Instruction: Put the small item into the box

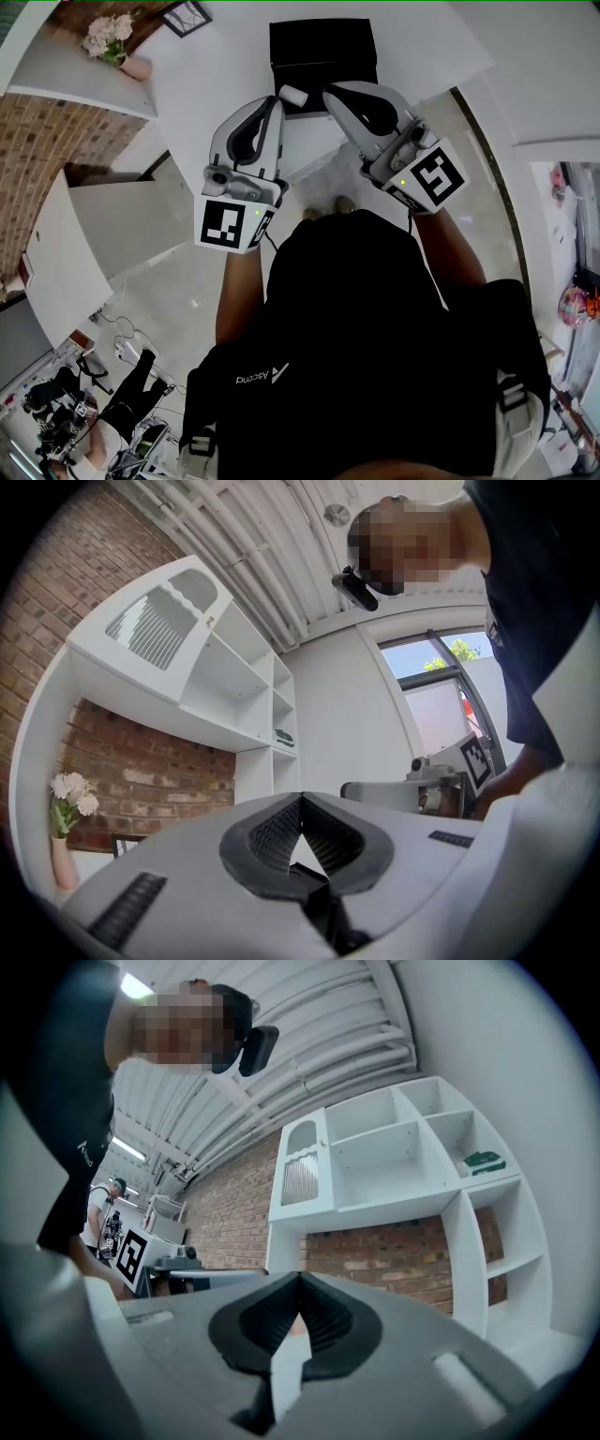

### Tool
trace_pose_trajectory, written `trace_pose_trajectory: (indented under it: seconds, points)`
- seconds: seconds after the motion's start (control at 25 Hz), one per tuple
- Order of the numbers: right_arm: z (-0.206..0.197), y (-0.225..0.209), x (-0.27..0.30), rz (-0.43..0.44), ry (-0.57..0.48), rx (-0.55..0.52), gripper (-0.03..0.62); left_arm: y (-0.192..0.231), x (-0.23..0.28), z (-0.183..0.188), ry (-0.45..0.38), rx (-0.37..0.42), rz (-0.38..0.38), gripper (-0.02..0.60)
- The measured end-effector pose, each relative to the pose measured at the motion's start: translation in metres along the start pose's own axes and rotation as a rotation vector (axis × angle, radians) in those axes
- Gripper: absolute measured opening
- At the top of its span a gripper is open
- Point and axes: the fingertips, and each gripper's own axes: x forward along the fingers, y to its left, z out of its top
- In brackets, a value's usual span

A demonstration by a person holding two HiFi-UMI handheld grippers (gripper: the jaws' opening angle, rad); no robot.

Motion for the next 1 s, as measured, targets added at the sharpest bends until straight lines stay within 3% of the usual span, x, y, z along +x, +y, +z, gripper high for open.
trace_pose_trajectory:
  seconds: [1.0]
  points:
    - [-0.006, 0.004, -0.009, 0.034, 0.013, 0.005, 0.0, -0.015, -0.001, 0.005, -0.008, 0.015, 0.004, -0.002]
